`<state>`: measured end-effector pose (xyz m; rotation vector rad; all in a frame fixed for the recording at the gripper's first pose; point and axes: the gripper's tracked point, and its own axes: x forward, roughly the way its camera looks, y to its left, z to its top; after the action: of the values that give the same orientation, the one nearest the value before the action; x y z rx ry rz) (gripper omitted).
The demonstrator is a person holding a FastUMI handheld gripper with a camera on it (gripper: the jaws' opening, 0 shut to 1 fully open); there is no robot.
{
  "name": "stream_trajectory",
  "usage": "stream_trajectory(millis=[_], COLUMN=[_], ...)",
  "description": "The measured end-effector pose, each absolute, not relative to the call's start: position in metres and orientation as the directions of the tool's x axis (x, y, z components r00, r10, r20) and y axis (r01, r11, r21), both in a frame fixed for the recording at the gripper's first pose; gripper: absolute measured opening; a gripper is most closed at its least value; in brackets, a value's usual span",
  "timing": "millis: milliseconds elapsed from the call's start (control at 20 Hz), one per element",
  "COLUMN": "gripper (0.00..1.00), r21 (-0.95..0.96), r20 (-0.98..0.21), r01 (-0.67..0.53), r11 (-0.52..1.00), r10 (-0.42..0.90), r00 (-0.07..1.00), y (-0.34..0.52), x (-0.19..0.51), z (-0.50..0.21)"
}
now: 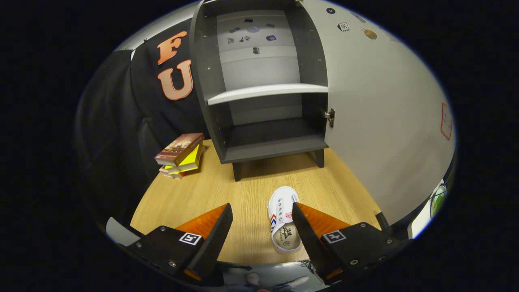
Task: Open the shoe cabinet door, grab the shoes and put them into the shoe cabinet, then close the shoe cabinet door.
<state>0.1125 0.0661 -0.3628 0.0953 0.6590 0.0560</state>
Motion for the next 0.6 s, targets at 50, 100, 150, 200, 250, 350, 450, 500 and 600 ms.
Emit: stream_trajectory(millis=[50, 100, 150, 200, 250, 350, 450, 500, 600], gripper=[0.93, 0.93, 0.93, 0.93, 0.93, 0.93, 0.92, 0.91, 0.87], r21=[0.101, 0.096, 0.092, 0.089, 0.089, 0.094, 0.103, 0.103, 0.101], r20=[-0.632, -0.655, -0.677, -0.697, -0.717, -0.751, -0.773, -0.78, -0.797], r01=[-0.022, -0.021, -0.021, -0.019, -0.02, -0.014, -0.01, -0.007, -0.003], r11=[0.995, 0.995, 0.996, 0.996, 0.996, 0.995, 0.995, 0.995, 0.995], r10=[0.081, 0.079, 0.078, 0.076, 0.078, 0.08, 0.086, 0.085, 0.083], r00=[0.771, 0.752, 0.732, 0.713, 0.693, 0.655, 0.628, 0.62, 0.598], y=[0.066, 0.066, 0.066, 0.065, 0.065, 0.064, 0.065, 0.065, 0.066], x=[0.111, 0.111, 0.11, 0.11, 0.109, 0.109, 0.11, 0.112, 0.112], z=[-0.379, -0.394, -0.409, -0.423, -0.437, -0.461, -0.478, -0.485, -0.496])
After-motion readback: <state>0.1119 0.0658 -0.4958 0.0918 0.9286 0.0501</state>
